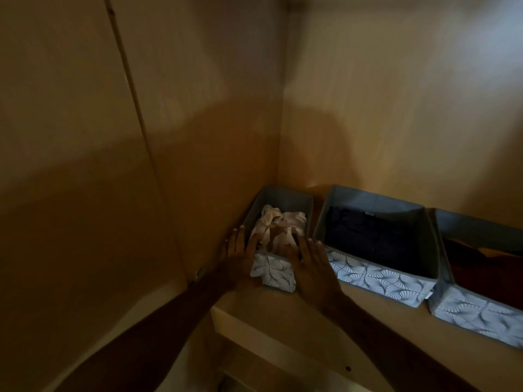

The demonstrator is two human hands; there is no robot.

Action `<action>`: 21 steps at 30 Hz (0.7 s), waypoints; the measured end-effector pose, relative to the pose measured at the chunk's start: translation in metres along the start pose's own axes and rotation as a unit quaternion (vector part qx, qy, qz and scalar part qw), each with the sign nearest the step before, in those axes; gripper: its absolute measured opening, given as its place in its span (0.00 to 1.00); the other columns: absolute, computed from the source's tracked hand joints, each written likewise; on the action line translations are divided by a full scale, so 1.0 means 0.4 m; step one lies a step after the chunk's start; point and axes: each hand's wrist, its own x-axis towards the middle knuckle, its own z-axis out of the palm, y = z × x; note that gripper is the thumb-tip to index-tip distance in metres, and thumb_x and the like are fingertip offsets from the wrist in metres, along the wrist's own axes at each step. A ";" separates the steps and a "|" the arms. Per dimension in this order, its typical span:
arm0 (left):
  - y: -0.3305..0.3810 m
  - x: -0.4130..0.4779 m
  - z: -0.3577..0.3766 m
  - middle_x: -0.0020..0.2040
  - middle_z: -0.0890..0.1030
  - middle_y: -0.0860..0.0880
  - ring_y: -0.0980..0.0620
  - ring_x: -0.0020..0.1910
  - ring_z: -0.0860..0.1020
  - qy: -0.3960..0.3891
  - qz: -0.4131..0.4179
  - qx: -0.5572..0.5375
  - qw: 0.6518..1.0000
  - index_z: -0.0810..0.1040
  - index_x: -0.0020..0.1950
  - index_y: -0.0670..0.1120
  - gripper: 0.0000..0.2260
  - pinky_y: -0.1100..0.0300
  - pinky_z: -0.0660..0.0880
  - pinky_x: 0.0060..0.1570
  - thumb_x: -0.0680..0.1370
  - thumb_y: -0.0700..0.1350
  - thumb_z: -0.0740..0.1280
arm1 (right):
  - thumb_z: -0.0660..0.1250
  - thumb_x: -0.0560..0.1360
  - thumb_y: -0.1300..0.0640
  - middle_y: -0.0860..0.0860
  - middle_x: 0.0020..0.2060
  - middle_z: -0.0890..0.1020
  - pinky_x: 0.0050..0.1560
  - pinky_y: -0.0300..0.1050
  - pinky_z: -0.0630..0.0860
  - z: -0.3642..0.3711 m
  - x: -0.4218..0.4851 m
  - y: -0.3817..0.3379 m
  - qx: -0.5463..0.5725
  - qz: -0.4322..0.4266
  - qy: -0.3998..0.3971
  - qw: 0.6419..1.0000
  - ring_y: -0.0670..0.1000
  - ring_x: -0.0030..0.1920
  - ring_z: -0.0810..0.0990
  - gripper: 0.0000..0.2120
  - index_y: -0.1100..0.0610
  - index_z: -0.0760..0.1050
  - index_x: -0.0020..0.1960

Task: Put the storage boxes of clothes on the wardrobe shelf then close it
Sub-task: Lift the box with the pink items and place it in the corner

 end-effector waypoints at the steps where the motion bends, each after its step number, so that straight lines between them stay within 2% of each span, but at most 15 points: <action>1: 0.010 0.009 -0.008 0.65 0.75 0.32 0.30 0.61 0.76 -0.023 -0.002 -0.018 1.000 0.60 0.72 0.45 0.58 0.33 0.76 0.49 0.51 0.77 0.70 | 0.73 0.60 0.64 0.65 0.72 0.65 0.71 0.64 0.56 0.003 0.006 0.007 -0.006 0.003 0.012 1.000 0.69 0.69 0.68 0.44 0.57 0.61 0.73; 2: 0.021 0.008 -0.023 0.71 0.68 0.31 0.28 0.67 0.70 -0.046 0.001 -0.029 0.999 0.52 0.75 0.47 0.59 0.29 0.70 0.56 0.54 0.76 0.69 | 0.73 0.60 0.64 0.65 0.72 0.66 0.72 0.64 0.55 0.007 0.012 0.012 -0.010 0.002 0.019 1.000 0.69 0.69 0.68 0.43 0.58 0.62 0.73; 4: 0.034 0.020 -0.042 0.78 0.49 0.33 0.29 0.76 0.51 -0.025 0.034 -0.042 0.998 0.36 0.72 0.58 0.52 0.31 0.52 0.69 0.59 0.77 0.61 | 0.73 0.61 0.64 0.66 0.71 0.66 0.74 0.64 0.53 0.017 0.026 0.027 -0.018 0.006 0.028 0.999 0.69 0.69 0.68 0.42 0.59 0.62 0.74; 5: 0.039 0.025 -0.044 0.78 0.42 0.34 0.31 0.77 0.44 -0.029 0.038 -0.041 0.998 0.32 0.69 0.60 0.50 0.33 0.46 0.71 0.61 0.77 0.60 | 0.73 0.62 0.64 0.67 0.71 0.66 0.75 0.64 0.52 0.024 0.032 0.031 -0.023 0.008 0.029 0.999 0.69 0.69 0.68 0.42 0.59 0.62 0.74; 7: 0.044 0.047 -0.043 0.77 0.37 0.37 0.32 0.76 0.40 -0.007 0.043 -0.045 0.998 0.30 0.67 0.62 0.51 0.33 0.44 0.72 0.65 0.72 0.67 | 0.73 0.62 0.64 0.67 0.70 0.67 0.73 0.64 0.52 0.033 0.048 0.041 -0.040 0.017 0.032 0.999 0.69 0.69 0.69 0.41 0.59 0.63 0.73; 9: 0.053 0.073 -0.062 0.78 0.40 0.36 0.31 0.77 0.43 0.004 0.053 -0.047 0.998 0.30 0.66 0.61 0.53 0.33 0.45 0.72 0.65 0.67 0.72 | 0.74 0.60 0.63 0.66 0.71 0.66 0.73 0.67 0.54 0.036 0.068 0.049 -0.052 0.029 0.042 0.997 0.70 0.68 0.69 0.42 0.59 0.65 0.73; 10: 0.056 0.091 -0.063 0.78 0.46 0.33 0.29 0.76 0.48 0.013 0.042 -0.042 0.998 0.30 0.68 0.59 0.56 0.32 0.50 0.71 0.63 0.67 0.73 | 0.74 0.60 0.63 0.65 0.71 0.65 0.72 0.69 0.55 0.035 0.076 0.051 -0.056 0.038 0.047 0.997 0.71 0.68 0.68 0.42 0.59 0.65 0.73; 11: 0.059 0.110 -0.055 0.76 0.55 0.30 0.26 0.73 0.57 0.038 0.019 -0.039 0.998 0.33 0.71 0.56 0.60 0.30 0.59 0.67 0.58 0.69 0.75 | 0.73 0.60 0.62 0.64 0.71 0.63 0.71 0.70 0.53 0.033 0.084 0.053 -0.060 0.048 0.056 0.995 0.72 0.68 0.67 0.41 0.58 0.66 0.72; 12: 0.058 0.125 -0.048 0.71 0.65 0.29 0.25 0.67 0.67 0.018 -0.013 -0.067 0.998 0.39 0.74 0.53 0.64 0.30 0.68 0.59 0.52 0.71 0.76 | 0.72 0.60 0.61 0.63 0.70 0.62 0.70 0.71 0.51 0.032 0.090 0.054 -0.066 0.060 0.062 0.994 0.74 0.68 0.67 0.40 0.58 0.67 0.72; 13: 0.053 0.151 -0.030 0.68 0.70 0.29 0.25 0.63 0.72 0.033 -0.008 -0.070 0.997 0.43 0.75 0.52 0.66 0.30 0.71 0.53 0.48 0.72 0.76 | 0.72 0.60 0.60 0.65 0.70 0.64 0.69 0.72 0.50 0.029 0.097 0.055 -0.069 0.073 0.066 0.993 0.75 0.68 0.66 0.40 0.58 0.68 0.72; 15: 0.037 0.192 0.006 0.71 0.65 0.29 0.25 0.67 0.68 0.009 0.002 -0.066 0.998 0.38 0.74 0.56 0.64 0.28 0.67 0.58 0.53 0.68 0.78 | 0.74 0.59 0.60 0.69 0.68 0.68 0.69 0.74 0.49 0.028 0.111 0.060 -0.074 0.096 0.068 0.990 0.75 0.69 0.64 0.41 0.56 0.67 0.72; 16: 0.038 0.207 -0.001 0.71 0.66 0.29 0.26 0.67 0.68 0.007 0.003 -0.061 0.998 0.39 0.73 0.54 0.63 0.29 0.67 0.59 0.53 0.69 0.77 | 0.74 0.60 0.59 0.70 0.68 0.69 0.69 0.74 0.49 0.028 0.118 0.063 -0.075 0.106 0.066 0.989 0.75 0.70 0.62 0.42 0.56 0.66 0.73; 18: 0.048 0.225 -0.009 0.62 0.77 0.32 0.31 0.57 0.79 0.024 -0.001 -0.047 0.999 0.55 0.73 0.49 0.63 0.36 0.77 0.47 0.46 0.73 0.74 | 0.75 0.61 0.57 0.69 0.68 0.69 0.70 0.73 0.45 0.036 0.134 0.073 -0.075 0.112 0.059 0.989 0.74 0.71 0.57 0.44 0.55 0.64 0.74; 19: 0.046 0.239 0.005 0.58 0.80 0.33 0.33 0.53 0.82 0.035 0.014 -0.042 0.998 0.63 0.70 0.48 0.61 0.38 0.79 0.42 0.42 0.74 0.74 | 0.76 0.61 0.55 0.69 0.69 0.68 0.70 0.72 0.42 0.039 0.140 0.076 -0.073 0.113 0.051 0.990 0.73 0.71 0.55 0.44 0.55 0.63 0.75; 21: 0.045 0.256 0.009 0.61 0.78 0.32 0.31 0.55 0.80 0.013 0.030 -0.049 0.998 0.65 0.68 0.48 0.58 0.35 0.77 0.44 0.43 0.72 0.75 | 0.76 0.62 0.52 0.68 0.70 0.68 0.70 0.70 0.40 0.044 0.150 0.080 -0.070 0.119 0.036 0.990 0.72 0.72 0.54 0.44 0.56 0.62 0.75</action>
